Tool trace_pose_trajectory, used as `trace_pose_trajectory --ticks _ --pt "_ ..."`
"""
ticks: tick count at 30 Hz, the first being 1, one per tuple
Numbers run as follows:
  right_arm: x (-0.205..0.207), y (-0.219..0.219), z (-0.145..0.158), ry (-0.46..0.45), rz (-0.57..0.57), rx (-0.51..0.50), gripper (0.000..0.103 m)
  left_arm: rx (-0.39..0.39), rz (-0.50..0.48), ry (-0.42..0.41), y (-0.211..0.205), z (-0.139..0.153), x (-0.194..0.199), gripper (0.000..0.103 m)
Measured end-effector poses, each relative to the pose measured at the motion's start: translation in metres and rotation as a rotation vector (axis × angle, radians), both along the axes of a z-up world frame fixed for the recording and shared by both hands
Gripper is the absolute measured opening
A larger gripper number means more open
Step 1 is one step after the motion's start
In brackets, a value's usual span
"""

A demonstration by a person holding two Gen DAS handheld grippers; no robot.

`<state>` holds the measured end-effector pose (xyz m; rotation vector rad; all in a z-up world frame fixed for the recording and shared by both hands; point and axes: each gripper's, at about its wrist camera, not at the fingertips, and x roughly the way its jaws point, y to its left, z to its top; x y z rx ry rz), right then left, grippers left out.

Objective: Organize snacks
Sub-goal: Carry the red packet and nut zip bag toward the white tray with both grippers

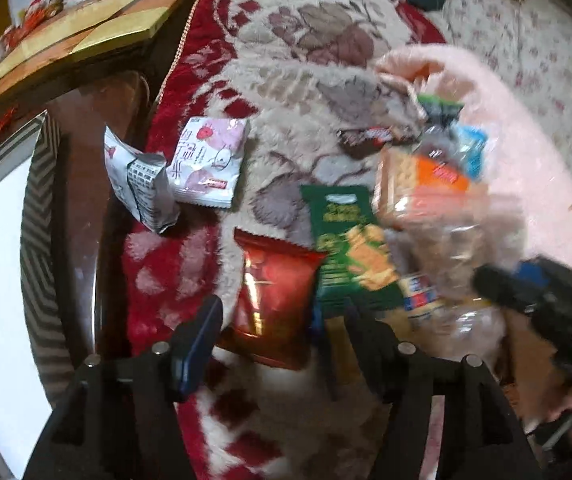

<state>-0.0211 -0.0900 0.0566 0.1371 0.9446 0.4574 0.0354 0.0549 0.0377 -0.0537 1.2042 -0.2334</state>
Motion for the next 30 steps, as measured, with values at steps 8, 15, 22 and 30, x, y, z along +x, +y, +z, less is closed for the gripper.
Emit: trace_pose_trajectory --ticks 8,15,22,30 --pt "0.002 -0.003 -0.001 0.005 -0.007 0.016 0.024 -0.069 -0.002 0.024 0.019 -0.004 0.003 0.035" --pt "0.000 0.001 0.006 -0.012 0.005 0.017 0.024 -0.030 0.032 -0.050 0.027 0.021 -0.016 0.035" --pt "-0.003 0.018 0.023 -0.046 0.044 0.006 0.024 0.005 0.109 -0.131 0.041 0.048 -0.034 0.035" --pt "-0.004 0.045 0.035 -0.060 0.104 -0.001 0.024 0.034 0.169 -0.161 0.059 0.060 -0.047 0.035"
